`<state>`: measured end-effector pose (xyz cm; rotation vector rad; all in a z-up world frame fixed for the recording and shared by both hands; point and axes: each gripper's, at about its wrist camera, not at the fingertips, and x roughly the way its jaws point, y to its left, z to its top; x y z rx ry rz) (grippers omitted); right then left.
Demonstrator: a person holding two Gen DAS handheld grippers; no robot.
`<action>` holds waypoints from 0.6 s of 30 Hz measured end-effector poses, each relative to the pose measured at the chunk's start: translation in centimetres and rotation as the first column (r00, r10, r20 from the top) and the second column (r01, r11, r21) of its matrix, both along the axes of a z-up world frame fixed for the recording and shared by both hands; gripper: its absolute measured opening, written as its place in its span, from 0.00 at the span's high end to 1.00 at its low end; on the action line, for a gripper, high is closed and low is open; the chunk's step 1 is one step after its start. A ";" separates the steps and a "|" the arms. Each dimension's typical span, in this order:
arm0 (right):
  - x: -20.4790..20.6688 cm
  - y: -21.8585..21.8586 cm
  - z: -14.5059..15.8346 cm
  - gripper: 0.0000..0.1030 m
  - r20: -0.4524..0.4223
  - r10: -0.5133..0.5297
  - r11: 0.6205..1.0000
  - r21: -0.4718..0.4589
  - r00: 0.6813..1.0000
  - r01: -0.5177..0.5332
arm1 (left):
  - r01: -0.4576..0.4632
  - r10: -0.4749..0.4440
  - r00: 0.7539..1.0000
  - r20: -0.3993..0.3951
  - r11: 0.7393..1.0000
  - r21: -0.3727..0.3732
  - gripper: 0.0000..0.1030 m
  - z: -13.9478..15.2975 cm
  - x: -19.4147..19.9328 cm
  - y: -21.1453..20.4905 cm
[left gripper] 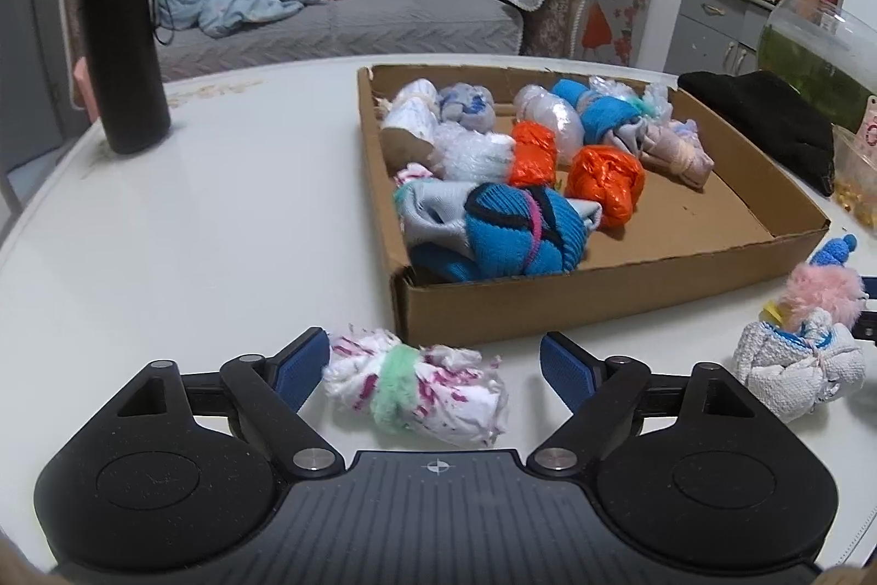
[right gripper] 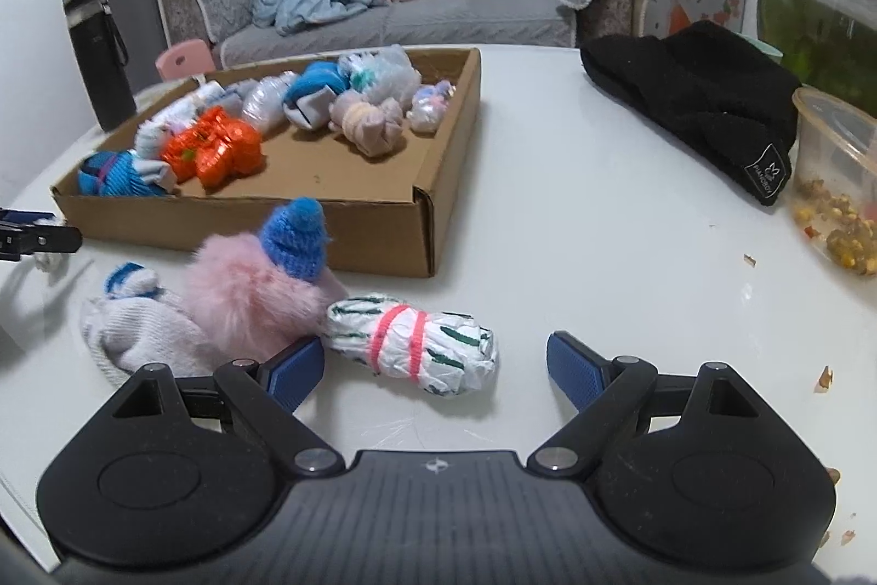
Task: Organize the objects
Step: 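Move both tools toward the remaining bundles on the table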
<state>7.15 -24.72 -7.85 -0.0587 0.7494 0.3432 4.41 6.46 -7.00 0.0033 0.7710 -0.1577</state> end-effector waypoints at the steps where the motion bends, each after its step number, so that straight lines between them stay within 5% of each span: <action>1: -0.1 0.1 0.0 0.16 0.004 0.004 1.000 -0.008 1.000 -0.003 | 0.008 -0.008 1.000 -0.006 1.000 -0.013 0.17 -0.1 0.0 0.0; 3: -0.2 0.3 -0.1 0.18 0.011 0.011 1.000 -0.026 1.000 -0.010 | 0.024 -0.025 0.999 -0.023 0.999 -0.037 0.22 -0.4 0.0 -0.1; 8: -0.8 -0.2 0.3 0.42 0.020 0.033 0.999 -0.001 0.999 -0.033 | 0.042 -0.043 0.999 -0.022 0.998 -0.041 0.29 -0.3 -0.4 -0.4; 18: -0.7 -0.9 0.7 0.40 0.033 -0.004 0.999 -0.033 0.999 0.005 | 0.040 -0.040 0.999 -0.015 0.999 -0.023 0.28 -0.3 -1.7 -1.0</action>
